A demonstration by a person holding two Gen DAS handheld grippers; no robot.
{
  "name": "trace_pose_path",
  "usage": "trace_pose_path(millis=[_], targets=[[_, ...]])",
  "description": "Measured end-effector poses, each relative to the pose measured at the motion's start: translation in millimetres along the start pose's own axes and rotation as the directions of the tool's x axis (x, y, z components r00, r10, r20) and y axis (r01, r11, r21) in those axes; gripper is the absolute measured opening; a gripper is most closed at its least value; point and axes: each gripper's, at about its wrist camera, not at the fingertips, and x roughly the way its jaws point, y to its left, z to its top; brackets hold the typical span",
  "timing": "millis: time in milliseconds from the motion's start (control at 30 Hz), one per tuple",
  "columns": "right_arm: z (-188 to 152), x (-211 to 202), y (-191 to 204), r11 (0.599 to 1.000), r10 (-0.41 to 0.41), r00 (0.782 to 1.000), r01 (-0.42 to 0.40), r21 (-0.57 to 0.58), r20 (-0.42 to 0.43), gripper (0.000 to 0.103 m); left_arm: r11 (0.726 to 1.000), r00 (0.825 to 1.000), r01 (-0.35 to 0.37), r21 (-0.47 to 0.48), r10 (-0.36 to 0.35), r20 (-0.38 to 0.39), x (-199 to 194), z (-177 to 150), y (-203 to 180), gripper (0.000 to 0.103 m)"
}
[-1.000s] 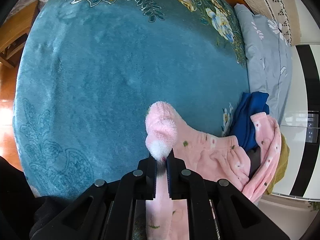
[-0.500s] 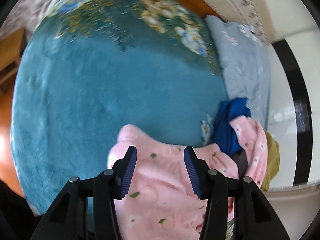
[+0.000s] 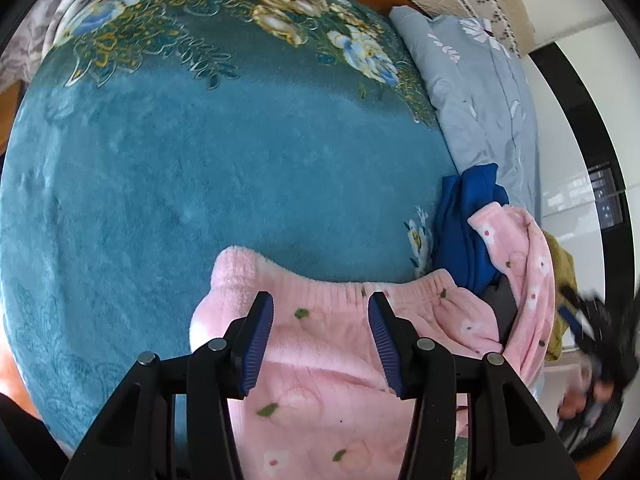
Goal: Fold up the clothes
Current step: 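Release the cuff with the left tool and regrasp the garment body while the right tool repositions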
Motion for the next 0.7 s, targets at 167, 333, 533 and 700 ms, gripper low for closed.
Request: trace_pose_path(millis=[167, 333, 533, 700], targets=[[3, 43, 14, 0.979, -0.191, 0.979, 0.185, -0.081, -0.076, 0.049, 1.0, 1.0, -0.014, 0.012, 0.015, -0.006, 9, 1, -1, 0.05], [2, 28, -19, 0.986, -0.159, 0.982, 0.163, 0.033, -0.099, 0.009, 1.0, 1.0, -0.007, -0.017, 0.007, -0.018, 13, 3, 5, 0.05], [-23, -88, -127, 0.955, -0.049, 0.996, 0.025, 0.297, 0.074, 0.009, 1.0, 1.0, 0.007, -0.019, -0.008, -0.027, 12, 3, 5, 0.05], [-116, -175, -241, 0.829, -0.168, 0.977, 0.066, 0.555, 0.135, 0.009, 0.999, 0.999, 0.03, -0.023, -0.031, -0.028, 6, 1, 3, 0.05]])
